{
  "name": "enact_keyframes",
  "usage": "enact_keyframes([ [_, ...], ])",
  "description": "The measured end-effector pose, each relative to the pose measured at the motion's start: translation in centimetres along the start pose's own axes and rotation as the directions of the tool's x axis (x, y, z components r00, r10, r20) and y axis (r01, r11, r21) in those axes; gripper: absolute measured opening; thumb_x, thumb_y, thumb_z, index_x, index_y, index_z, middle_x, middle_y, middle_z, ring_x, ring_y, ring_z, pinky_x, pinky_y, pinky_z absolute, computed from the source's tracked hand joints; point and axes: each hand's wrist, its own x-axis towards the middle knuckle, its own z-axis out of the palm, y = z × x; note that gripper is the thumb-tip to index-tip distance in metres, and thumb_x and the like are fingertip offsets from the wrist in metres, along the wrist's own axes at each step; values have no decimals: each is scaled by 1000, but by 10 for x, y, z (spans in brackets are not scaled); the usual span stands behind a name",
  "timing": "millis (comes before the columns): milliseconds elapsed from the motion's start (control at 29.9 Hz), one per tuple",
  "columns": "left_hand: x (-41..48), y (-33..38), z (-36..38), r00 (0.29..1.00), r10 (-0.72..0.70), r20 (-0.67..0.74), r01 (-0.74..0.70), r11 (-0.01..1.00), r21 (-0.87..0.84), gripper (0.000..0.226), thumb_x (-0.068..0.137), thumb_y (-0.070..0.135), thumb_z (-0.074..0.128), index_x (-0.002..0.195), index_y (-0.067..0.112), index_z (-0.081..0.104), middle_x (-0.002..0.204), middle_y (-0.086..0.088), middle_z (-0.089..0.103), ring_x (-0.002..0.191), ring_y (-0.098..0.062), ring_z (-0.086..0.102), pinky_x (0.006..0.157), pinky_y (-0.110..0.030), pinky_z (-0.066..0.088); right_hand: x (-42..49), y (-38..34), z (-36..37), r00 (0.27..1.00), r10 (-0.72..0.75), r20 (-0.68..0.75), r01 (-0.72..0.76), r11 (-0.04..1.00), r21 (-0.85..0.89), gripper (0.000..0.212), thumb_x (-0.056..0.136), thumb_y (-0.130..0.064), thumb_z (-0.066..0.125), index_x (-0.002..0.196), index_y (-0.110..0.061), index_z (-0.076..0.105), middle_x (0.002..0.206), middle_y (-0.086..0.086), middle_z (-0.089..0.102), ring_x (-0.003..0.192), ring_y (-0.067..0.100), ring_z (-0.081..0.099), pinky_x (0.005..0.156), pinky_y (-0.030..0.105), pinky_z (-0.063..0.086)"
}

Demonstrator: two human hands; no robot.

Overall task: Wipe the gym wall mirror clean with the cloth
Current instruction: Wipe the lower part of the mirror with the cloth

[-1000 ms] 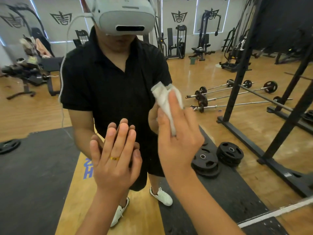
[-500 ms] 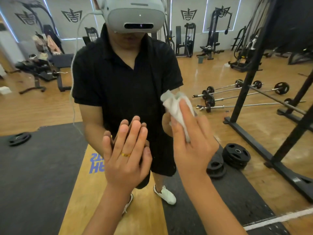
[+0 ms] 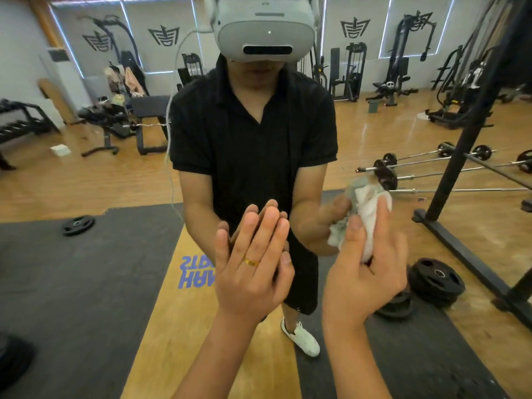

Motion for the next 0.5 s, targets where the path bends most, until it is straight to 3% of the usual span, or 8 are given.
enact_keyframes([
  [100, 3, -1, -8, 999, -12, 51, 15, 998, -57, 55, 100, 22, 50, 153, 13, 40, 171, 1, 20, 156, -22, 23, 128, -48, 8, -40, 1, 1, 997, 26, 75, -27, 1000, 3, 38, 99, -12, 65, 135, -4, 58, 86, 5, 54, 75, -5, 53, 65, 10, 44],
  [234, -1, -17, -34, 998, -6, 70, 15, 990, -137, 61, 96, 14, 55, 154, 10, 36, 172, 1, 16, 158, -22, 18, 129, -48, 9, -43, -2, 4, 998, 22, 66, -22, 1000, -1, 37, 100, -15, 64, 135, -4, 58, 87, 4, 52, 76, -6, 52, 65, 10, 43],
  [501, -40, -138, -94, 981, -169, -96, 174, 984, 38, 59, 106, 25, 46, 161, 15, 29, 171, -1, 19, 158, -24, 15, 125, -54, 1, -46, -9, 9, 999, 39, 9, -39, 999, -33, 39, 101, -11, 65, 138, -9, 54, 91, 9, 53, 84, -10, 54, 75, 6, 41],
])
